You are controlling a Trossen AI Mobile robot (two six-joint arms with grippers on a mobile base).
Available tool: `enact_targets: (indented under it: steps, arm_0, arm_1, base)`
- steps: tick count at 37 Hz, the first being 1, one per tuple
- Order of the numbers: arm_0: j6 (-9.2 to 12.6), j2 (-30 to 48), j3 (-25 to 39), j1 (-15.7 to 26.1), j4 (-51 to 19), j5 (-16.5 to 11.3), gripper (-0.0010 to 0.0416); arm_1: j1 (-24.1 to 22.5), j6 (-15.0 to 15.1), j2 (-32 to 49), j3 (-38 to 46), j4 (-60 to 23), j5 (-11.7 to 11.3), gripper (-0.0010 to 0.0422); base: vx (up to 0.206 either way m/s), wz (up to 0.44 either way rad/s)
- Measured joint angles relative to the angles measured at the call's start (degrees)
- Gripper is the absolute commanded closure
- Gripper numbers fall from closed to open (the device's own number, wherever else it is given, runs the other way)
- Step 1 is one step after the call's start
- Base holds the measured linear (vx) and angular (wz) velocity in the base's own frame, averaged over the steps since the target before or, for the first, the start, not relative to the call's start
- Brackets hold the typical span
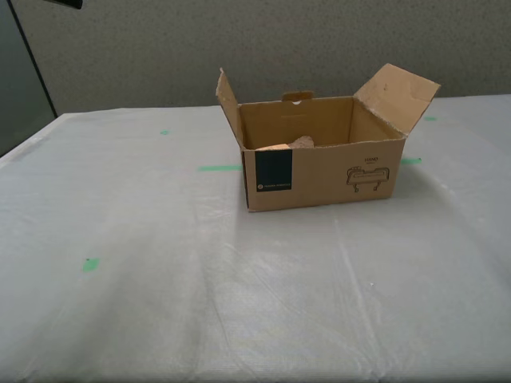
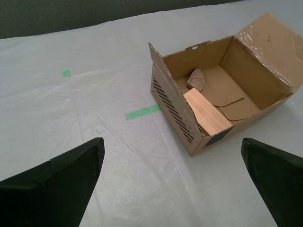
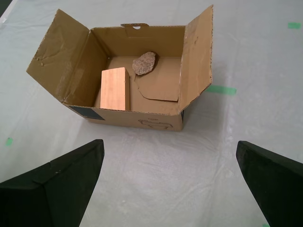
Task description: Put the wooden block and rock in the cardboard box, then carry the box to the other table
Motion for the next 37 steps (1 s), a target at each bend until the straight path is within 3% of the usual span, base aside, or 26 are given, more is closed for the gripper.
enact_targets:
  steps: [37]
  arm_0:
    - [0.0, 0.0, 0.0, 0.0, 0.0, 0.0, 0.0016]
  arm_1:
    - [0.0, 0.0, 0.0, 0.0, 0.0, 0.0, 0.0016]
  base:
    - [0.000, 0.000]
